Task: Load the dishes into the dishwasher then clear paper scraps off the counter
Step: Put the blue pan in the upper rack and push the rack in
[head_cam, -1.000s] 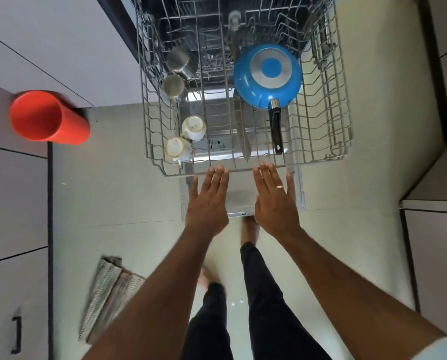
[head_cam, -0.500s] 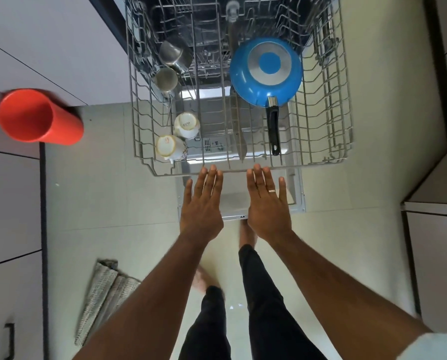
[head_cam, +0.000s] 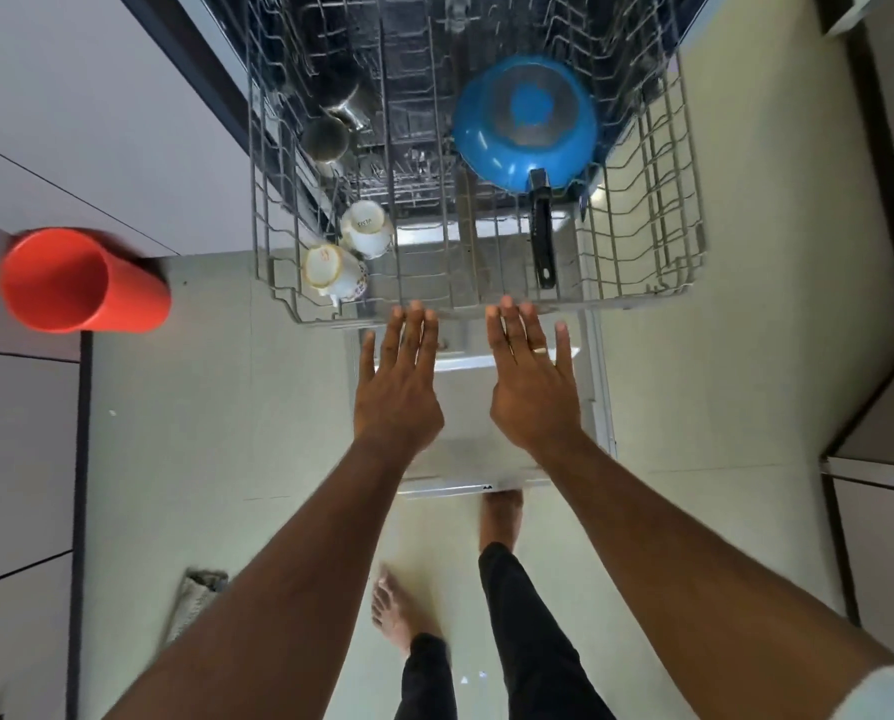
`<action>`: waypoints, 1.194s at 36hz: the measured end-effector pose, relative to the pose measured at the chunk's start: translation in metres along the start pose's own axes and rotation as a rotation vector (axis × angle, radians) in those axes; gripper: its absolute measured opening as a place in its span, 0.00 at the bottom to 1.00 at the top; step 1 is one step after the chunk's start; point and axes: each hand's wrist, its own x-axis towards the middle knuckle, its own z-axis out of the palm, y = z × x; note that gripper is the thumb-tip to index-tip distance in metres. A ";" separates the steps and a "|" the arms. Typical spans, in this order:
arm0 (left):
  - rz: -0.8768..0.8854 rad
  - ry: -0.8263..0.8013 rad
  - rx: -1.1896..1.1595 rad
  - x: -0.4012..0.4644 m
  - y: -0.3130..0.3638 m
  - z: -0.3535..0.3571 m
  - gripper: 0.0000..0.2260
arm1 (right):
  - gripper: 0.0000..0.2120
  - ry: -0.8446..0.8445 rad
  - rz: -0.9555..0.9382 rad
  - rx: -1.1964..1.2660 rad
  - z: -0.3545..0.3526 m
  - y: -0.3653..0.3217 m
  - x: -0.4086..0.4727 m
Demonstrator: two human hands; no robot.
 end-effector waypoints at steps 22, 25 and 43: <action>-0.078 -0.021 0.048 0.228 -0.034 -0.095 0.48 | 0.50 0.007 0.004 -0.047 -0.037 0.024 0.242; -0.053 -0.030 0.049 0.254 -0.039 -0.110 0.47 | 0.48 0.031 -0.005 -0.036 -0.043 0.027 0.271; 0.017 0.064 0.162 0.307 -0.064 -0.116 0.53 | 0.48 0.110 -0.053 -0.026 -0.035 0.037 0.329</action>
